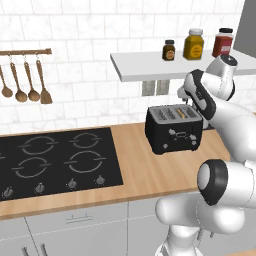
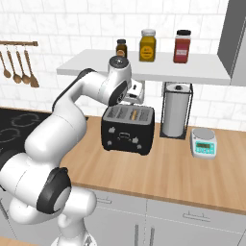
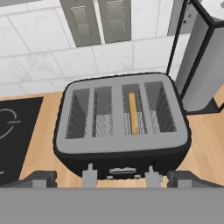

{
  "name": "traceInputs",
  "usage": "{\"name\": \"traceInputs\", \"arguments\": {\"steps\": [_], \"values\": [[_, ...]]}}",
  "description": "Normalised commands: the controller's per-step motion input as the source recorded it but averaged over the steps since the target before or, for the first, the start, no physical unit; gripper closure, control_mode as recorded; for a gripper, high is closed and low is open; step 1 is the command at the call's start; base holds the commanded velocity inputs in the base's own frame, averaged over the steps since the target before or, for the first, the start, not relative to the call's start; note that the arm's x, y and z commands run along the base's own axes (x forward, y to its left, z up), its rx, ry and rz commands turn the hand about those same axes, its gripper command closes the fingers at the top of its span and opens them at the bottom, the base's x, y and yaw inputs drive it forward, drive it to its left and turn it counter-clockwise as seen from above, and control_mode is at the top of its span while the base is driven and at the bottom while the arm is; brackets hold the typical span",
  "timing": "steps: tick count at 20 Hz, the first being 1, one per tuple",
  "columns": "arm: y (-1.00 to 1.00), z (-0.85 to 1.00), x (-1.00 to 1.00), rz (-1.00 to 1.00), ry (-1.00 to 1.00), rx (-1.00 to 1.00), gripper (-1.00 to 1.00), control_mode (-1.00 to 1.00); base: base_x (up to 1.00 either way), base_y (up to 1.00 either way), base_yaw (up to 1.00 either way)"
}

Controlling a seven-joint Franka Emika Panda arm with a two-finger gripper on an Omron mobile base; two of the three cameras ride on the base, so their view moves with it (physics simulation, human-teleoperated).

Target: Start the toaster. Once the lever pops up, take the bread to the plate on the dining counter.

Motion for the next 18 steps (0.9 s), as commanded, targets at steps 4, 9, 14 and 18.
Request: {"name": "traceInputs", "arguments": {"steps": [4,9,14,18], "values": [[0.00,0.00,0.00,0.00,0.00,0.00,-1.00,-1.00,0.00,0.00,0.00],[0.00,0.00,0.00,0.00,0.00,0.00,-1.00,-1.00,0.00,0.00,0.00],[0.00,0.00,0.00,0.00,0.00,0.00,-1.00,-1.00,0.00,0.00,0.00],[0.00,0.00,0.00,0.00,0.00,0.00,-1.00,-1.00,0.00,0.00,0.00]]}}
